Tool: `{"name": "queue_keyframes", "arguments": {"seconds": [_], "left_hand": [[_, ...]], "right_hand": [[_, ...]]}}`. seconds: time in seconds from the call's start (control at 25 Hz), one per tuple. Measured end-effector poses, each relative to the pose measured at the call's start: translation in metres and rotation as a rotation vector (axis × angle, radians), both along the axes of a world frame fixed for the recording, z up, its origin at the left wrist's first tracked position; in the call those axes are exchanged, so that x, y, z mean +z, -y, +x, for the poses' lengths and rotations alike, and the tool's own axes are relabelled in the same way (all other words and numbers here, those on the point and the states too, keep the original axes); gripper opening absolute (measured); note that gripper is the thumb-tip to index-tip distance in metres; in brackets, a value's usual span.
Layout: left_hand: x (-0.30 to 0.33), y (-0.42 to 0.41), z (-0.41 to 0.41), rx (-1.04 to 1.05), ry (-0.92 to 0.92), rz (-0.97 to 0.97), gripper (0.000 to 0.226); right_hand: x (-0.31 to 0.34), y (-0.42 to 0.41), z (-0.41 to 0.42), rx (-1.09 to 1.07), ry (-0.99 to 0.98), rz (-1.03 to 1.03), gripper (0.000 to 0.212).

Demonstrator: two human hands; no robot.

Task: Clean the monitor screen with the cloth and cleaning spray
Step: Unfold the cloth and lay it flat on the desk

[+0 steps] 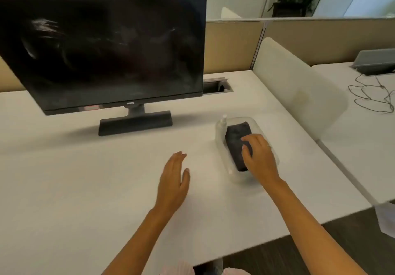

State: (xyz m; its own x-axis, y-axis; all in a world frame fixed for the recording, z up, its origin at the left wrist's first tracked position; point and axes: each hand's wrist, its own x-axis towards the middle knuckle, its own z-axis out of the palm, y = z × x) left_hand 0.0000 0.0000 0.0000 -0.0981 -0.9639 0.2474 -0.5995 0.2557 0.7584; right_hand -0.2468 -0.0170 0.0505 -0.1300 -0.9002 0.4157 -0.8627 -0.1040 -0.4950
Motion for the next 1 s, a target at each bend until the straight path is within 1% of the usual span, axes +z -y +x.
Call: {"name": "queue_keyframes", "arguments": {"seconds": [0.08, 0.16, 0.32, 0.4, 0.52, 0.64, 0.72, 0.8, 1.0], "left_hand": [[0.005, 0.018, -0.045, -0.074, -0.035, 0.048, 0.046], [0.012, 0.032, -0.088, -0.125, 0.011, 0.07, 0.049], [-0.002, 0.048, -0.132, -0.126, 0.112, 0.042, 0.055], [-0.009, 0.047, -0.142, -0.108, 0.16, 0.067, 0.058], [-0.013, 0.047, -0.142, -0.1, 0.175, 0.091, 0.056], [-0.012, 0.046, -0.141, -0.082, 0.193, 0.091, 0.056], [-0.01, 0.045, -0.143, -0.058, 0.188, 0.106, 0.056], [-0.01, 0.044, -0.143, -0.053, 0.194, 0.117, 0.057], [-0.01, 0.044, -0.142, -0.05, 0.227, 0.094, 0.057]], "right_hand": [[-0.001, 0.018, -0.02, -0.006, -0.01, 0.23, 0.025], [-0.008, 0.033, -0.03, 0.01, -0.128, 0.413, 0.033], [-0.022, 0.054, -0.022, 0.011, -0.441, 0.629, 0.061], [-0.028, 0.063, -0.017, 0.008, -0.538, 0.682, 0.067], [-0.034, 0.071, -0.013, 0.002, -0.551, 0.657, 0.063], [-0.036, 0.076, -0.012, 0.025, -0.493, 0.579, 0.043], [-0.033, 0.078, -0.014, 0.029, -0.397, 0.544, 0.032], [-0.03, 0.077, -0.018, 0.016, -0.302, 0.509, 0.026], [-0.01, 0.067, -0.032, -0.072, -0.101, 0.357, 0.023]]}}
